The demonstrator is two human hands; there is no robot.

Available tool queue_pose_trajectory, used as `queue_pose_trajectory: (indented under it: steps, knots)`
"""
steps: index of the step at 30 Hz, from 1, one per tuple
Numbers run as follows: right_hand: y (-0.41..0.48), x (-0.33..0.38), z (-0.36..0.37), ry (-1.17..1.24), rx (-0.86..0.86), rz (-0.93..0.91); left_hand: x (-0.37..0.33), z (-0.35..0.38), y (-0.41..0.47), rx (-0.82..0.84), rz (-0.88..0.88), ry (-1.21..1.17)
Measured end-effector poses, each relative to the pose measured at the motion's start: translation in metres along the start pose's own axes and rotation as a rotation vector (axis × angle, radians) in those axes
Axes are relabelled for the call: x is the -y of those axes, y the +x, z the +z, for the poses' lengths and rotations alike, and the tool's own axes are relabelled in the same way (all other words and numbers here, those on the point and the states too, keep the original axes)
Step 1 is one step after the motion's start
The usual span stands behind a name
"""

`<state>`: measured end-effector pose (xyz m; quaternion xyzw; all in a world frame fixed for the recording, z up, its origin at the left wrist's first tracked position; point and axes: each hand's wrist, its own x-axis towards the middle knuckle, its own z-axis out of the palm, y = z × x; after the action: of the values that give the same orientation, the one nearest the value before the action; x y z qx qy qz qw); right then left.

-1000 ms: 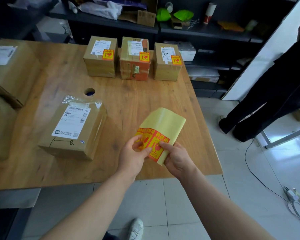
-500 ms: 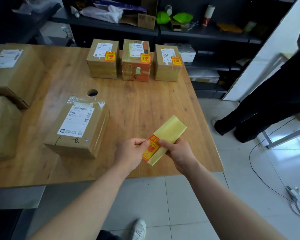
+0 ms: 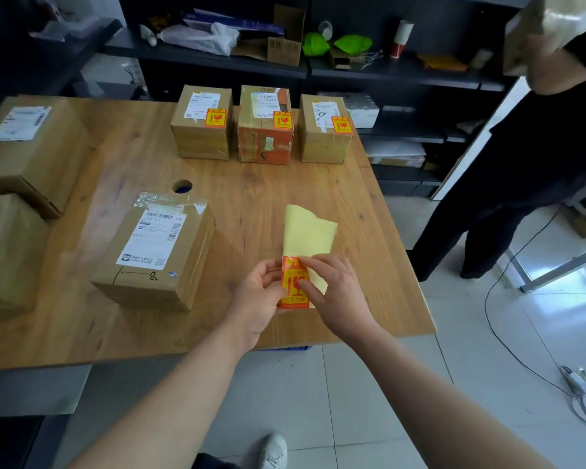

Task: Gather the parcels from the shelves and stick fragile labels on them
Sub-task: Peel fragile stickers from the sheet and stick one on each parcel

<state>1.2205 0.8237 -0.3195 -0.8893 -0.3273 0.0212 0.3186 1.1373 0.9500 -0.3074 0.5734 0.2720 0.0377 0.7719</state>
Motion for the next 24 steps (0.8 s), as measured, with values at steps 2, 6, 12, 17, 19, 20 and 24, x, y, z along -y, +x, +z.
queue_pose_trajectory:
  steps: [2, 6, 12, 17, 19, 20, 24]
  knots:
    - [0.000, 0.001, -0.001, 0.015, 0.002, -0.027, 0.001, -0.003, 0.001, 0.043, -0.033, -0.034]
    - [-0.002, 0.006, -0.004, 0.022, 0.072, -0.072, -0.001, -0.005, 0.003, 0.010, -0.043, 0.031]
    - [0.001, 0.012, -0.007, 0.136, 0.091, 0.020, -0.002, -0.009, 0.006, -0.054, -0.041, 0.055]
    - [0.001, 0.014, -0.005, 0.159, 0.031, 0.026, 0.000, -0.008, 0.003, -0.026, -0.075, -0.039]
    - [0.001, 0.014, -0.003, 0.185, 0.007, 0.009, 0.000, -0.008, 0.004, -0.042, -0.063, 0.000]
    - [0.001, 0.015, -0.003, 0.195, -0.007, -0.008, -0.001, -0.008, 0.004, -0.050, -0.055, 0.035]
    - [0.004, 0.018, -0.003, 0.262, -0.019, 0.008, -0.002, -0.010, 0.005, -0.044, -0.028, 0.089]
